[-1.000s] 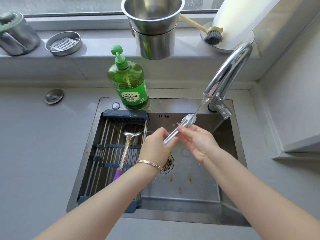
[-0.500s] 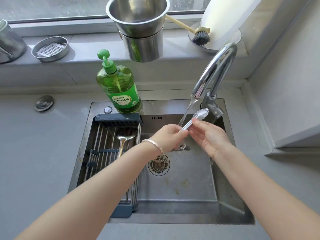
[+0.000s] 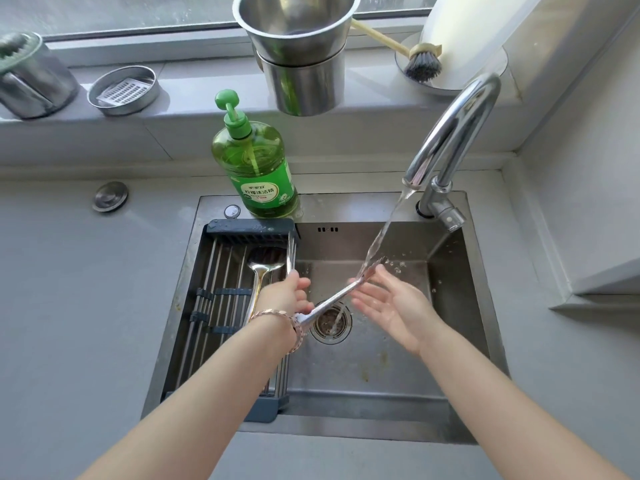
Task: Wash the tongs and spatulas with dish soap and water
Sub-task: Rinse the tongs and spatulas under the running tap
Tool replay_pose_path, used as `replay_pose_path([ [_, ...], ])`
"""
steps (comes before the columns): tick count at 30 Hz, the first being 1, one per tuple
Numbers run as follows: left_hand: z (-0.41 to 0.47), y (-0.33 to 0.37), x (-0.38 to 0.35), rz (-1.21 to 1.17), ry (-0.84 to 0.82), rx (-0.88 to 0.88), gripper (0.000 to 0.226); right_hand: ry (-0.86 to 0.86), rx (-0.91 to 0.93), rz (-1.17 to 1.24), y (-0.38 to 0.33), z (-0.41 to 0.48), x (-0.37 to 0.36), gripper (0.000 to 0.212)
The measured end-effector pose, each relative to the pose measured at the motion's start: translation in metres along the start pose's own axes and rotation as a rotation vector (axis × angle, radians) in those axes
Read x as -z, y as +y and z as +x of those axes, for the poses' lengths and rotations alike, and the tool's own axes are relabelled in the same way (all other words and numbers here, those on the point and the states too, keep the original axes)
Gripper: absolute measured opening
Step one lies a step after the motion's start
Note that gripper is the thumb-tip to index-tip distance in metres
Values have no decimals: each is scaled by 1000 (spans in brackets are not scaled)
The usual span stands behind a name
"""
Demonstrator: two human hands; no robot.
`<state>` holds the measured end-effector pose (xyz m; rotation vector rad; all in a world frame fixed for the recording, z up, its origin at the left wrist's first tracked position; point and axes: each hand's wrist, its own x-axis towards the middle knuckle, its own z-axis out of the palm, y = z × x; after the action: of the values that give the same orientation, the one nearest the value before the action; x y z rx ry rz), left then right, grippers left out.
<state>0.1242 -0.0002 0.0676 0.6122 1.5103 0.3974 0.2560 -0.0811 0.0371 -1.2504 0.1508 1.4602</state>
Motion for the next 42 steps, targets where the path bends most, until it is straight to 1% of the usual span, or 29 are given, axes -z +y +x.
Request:
replay_pose_path([
  [1,1,-1,0,-78,-40,154,35,-63,10,66,1,-2,-3,16],
  [3,2,-6,-1,-226,-129,392,40,-95,87,61,1,-3,-7,10],
  [4,2,-9,-2,-241,-161,456,41,-74,123,19,0,-4,-10,9],
  [5,2,-13,-3,-204,-181,483,40,-38,152,-31,-2,-5,-13,9],
  [7,0,-21,-7,-69,-203,507,31,83,197,-132,-8,-4,-17,19],
  [10,0,-30,-14,55,-195,481,26,212,225,-224,-21,-1,-20,37],
  [13,-3,-29,-21,96,-237,476,32,257,241,-209,-25,3,-22,41],
  [15,-3,-27,-25,112,-278,493,37,243,285,-223,-20,6,-24,31],
  [18,1,-27,-30,109,-320,468,36,107,320,-418,-3,0,-27,4],
  [19,2,-28,-32,104,-327,452,38,66,306,-447,0,-2,-27,7],
  [20,2,-28,-33,103,-321,436,41,46,287,-447,0,-3,-28,8],
  [22,0,-28,-34,100,-297,408,44,98,237,-381,-11,1,-28,12],
  [24,-2,-27,-36,93,-279,379,45,177,175,-236,-25,6,-27,19],
  [26,-2,-24,-40,77,-260,347,44,178,158,-144,-26,6,-28,18],
  [30,2,-14,-45,-6,-238,297,41,24,144,-270,-8,-6,-37,12],
  [32,3,-13,-45,6,-265,303,41,51,157,-254,-22,-3,-34,14],
  [35,2,-16,-44,31,-272,314,45,154,183,-98,-37,7,-30,16],
  [36,2,-16,-44,32,-272,302,45,164,196,-86,-35,7,-31,15],
  [40,5,-15,-41,17,-277,239,41,55,193,-229,-20,0,-38,8],
  [41,6,-15,-40,22,-286,230,43,59,209,-244,-23,2,-36,10],
  [42,6,-15,-39,40,-300,220,45,116,234,-262,-28,5,-33,14],
])
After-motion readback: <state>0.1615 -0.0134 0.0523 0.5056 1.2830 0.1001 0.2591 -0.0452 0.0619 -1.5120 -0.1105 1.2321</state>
